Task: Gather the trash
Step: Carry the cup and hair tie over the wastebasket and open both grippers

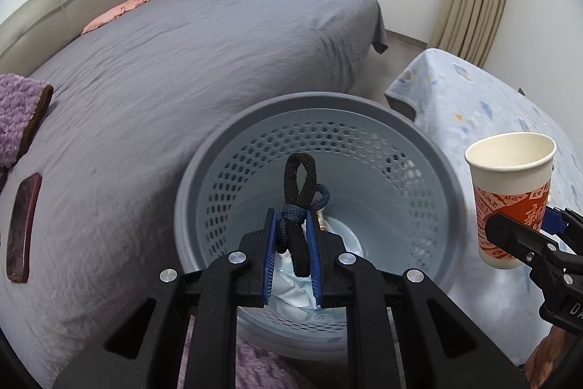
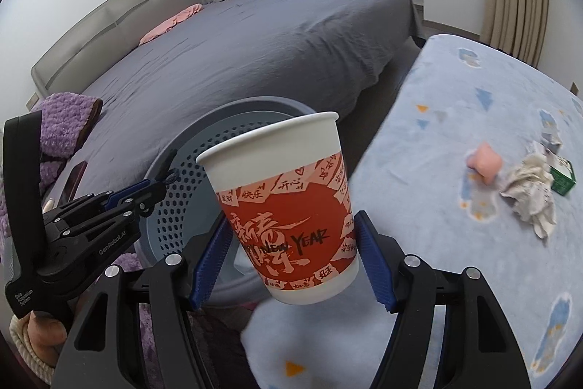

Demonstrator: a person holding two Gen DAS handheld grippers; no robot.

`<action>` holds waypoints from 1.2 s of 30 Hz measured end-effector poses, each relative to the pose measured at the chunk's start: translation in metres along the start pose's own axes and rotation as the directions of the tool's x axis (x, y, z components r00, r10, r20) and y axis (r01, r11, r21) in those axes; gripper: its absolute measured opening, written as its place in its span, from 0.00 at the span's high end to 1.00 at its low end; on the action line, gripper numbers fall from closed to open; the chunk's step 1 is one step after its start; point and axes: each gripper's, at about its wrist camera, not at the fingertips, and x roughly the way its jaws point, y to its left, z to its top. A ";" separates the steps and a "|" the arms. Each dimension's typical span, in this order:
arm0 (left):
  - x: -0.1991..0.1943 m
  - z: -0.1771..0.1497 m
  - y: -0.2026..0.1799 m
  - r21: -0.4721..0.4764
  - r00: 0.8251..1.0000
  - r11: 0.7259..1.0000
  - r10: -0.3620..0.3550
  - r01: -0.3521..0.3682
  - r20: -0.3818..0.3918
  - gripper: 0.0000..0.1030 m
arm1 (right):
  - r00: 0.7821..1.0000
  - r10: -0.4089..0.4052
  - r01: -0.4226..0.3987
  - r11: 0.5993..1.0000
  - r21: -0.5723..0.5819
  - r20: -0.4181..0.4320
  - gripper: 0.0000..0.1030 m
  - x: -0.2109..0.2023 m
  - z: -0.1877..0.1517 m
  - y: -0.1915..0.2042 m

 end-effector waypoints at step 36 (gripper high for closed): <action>0.005 0.002 0.039 -0.062 0.999 0.997 0.053 -0.053 0.001 0.24 | 0.999 0.003 -0.005 0.998 -0.056 -0.035 0.36 0.037 0.022 0.040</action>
